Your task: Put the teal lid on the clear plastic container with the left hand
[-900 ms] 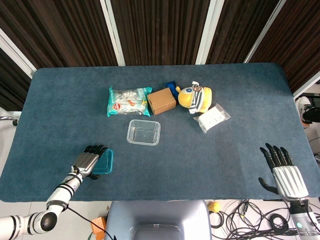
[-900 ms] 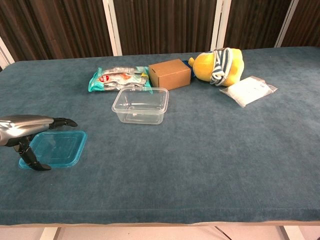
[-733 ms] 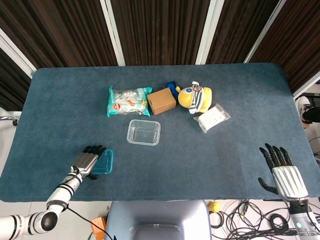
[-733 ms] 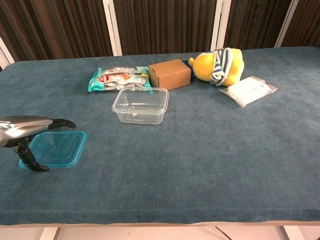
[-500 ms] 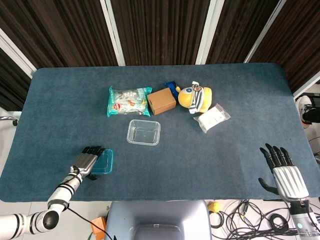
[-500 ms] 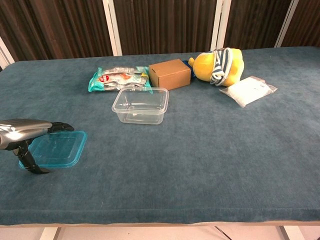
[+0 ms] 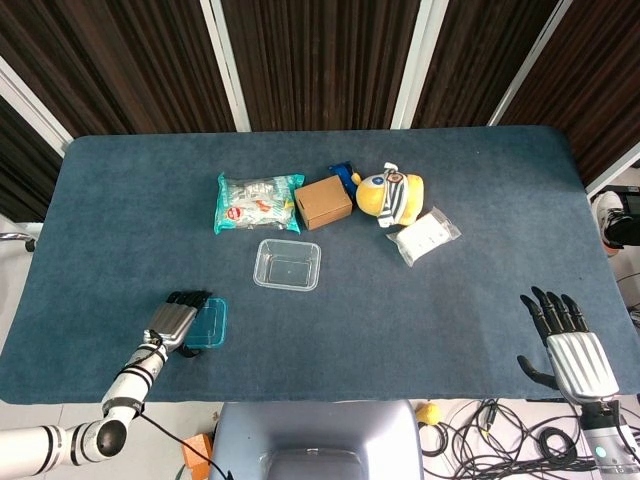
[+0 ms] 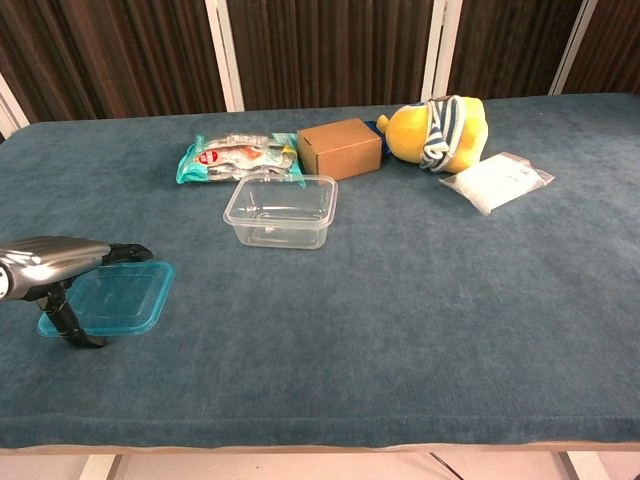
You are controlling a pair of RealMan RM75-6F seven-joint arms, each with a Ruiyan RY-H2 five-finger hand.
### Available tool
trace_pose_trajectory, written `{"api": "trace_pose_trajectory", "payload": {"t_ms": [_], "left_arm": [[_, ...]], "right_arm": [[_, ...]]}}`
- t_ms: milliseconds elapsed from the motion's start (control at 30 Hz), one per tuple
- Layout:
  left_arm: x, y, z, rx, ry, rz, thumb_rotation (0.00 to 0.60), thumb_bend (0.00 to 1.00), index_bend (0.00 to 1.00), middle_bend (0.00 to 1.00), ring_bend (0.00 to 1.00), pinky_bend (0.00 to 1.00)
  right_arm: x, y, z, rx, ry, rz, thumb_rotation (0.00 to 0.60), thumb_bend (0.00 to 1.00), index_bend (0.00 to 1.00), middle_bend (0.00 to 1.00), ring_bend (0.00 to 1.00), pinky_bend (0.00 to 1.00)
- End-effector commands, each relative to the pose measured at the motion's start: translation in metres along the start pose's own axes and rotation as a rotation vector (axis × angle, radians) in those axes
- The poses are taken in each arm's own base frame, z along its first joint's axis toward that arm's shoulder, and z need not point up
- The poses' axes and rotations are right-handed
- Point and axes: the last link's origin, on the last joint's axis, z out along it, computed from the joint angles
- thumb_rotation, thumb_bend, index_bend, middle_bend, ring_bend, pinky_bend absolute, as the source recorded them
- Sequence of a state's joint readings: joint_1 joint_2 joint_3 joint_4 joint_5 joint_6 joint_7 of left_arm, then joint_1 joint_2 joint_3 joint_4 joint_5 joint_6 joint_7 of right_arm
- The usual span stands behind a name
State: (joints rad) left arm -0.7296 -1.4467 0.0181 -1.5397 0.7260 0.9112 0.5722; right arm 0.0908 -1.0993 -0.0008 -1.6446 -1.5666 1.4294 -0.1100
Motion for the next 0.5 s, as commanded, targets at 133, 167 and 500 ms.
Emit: {"api": "trace_pose_trajectory", "payload": {"t_ms": [133, 167, 500], "left_arm": [[0.0, 0.0, 0.0, 0.005, 0.07, 0.02, 0.6, 0.22, 0.5, 0.72, 0.49, 0.2], [0.0, 0.0, -0.001, 0.004, 0.086, 0.022, 0.6, 0.22, 0.55, 0.77, 0.53, 0.22], [0.027, -0.004, -0.022, 0.005, 0.275, 0.013, 0.6, 0.25, 0.66, 0.87, 0.63, 0.28]], "right_arm": [[0.0, 0.0, 0.0, 0.001, 0.0, 0.001, 0.6, 0.2, 0.0, 0.0, 0.0, 0.0], [0.0, 0.0, -0.001, 0.001, 0.0, 0.001, 0.6, 0.2, 0.0, 0.0, 0.0, 0.0], [-0.001, -0.002, 0.0, 0.008, -0.008, -0.001, 0.6, 0.2, 0.0, 0.0, 0.0, 0.0]]}}
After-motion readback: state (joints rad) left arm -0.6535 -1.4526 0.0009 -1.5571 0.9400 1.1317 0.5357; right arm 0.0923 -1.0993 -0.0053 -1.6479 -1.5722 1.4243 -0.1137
